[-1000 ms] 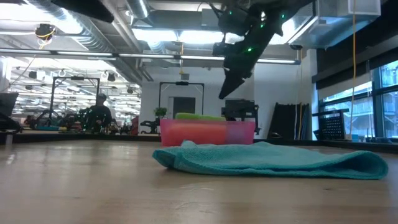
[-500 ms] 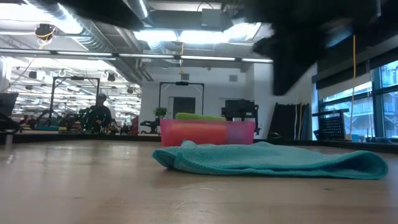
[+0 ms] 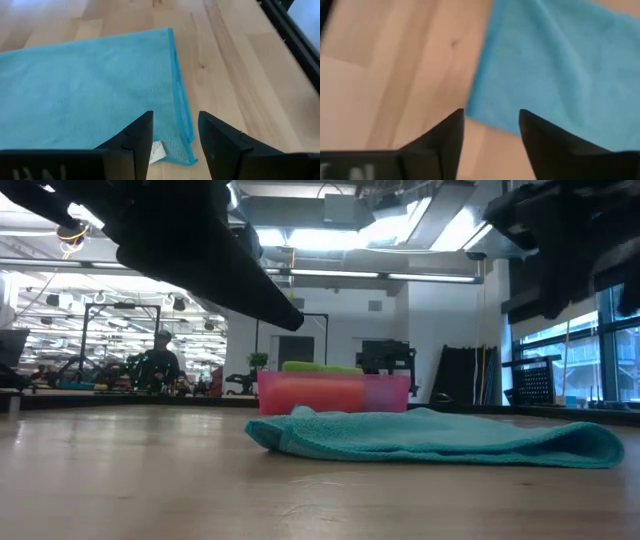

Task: Roll microfiber towels into tight, uniform cylinder then place into a basket
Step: Roll the blue microfiber cloth

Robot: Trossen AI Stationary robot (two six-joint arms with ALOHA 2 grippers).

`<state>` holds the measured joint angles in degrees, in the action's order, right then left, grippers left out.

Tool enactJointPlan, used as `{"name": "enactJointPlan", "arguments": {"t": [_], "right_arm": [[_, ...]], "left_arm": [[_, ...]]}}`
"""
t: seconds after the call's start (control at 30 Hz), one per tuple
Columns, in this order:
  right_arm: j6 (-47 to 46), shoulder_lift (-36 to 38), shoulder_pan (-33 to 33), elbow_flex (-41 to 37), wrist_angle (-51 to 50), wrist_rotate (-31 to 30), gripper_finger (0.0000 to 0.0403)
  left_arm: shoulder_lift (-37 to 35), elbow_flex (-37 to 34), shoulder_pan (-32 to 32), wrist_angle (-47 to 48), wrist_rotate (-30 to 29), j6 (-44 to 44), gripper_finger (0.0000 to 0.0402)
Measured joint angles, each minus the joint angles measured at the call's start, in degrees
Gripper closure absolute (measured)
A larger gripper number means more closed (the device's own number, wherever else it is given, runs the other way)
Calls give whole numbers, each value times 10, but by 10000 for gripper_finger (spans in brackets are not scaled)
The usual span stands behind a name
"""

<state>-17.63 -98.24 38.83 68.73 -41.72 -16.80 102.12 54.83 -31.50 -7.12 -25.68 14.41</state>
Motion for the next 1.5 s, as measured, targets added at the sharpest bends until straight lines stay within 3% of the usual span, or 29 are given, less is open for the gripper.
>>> {"name": "enactJointPlan", "arguments": {"t": [0.17,0.33,0.5,0.7,1.1,1.5], "right_arm": [[13,0,27,-53,60,-48,163],[20,0,38,-73,50,-104,161],[20,0,37,-73,41,-106,170],[-74,0,38,-73,74,-106,176],[-90,-2,41,-75,93,-115,176],[-75,-2,61,-177,221,-97,176]], "left_arm": [[2,0,0,-5,1,0,253],[-4,0,-2,-33,3,4,253],[-10,0,-3,-35,-1,18,253],[-10,0,-5,-44,-24,15,253],[-10,0,-4,-40,-18,5,253],[-10,0,-2,-40,-18,0,253]]}}
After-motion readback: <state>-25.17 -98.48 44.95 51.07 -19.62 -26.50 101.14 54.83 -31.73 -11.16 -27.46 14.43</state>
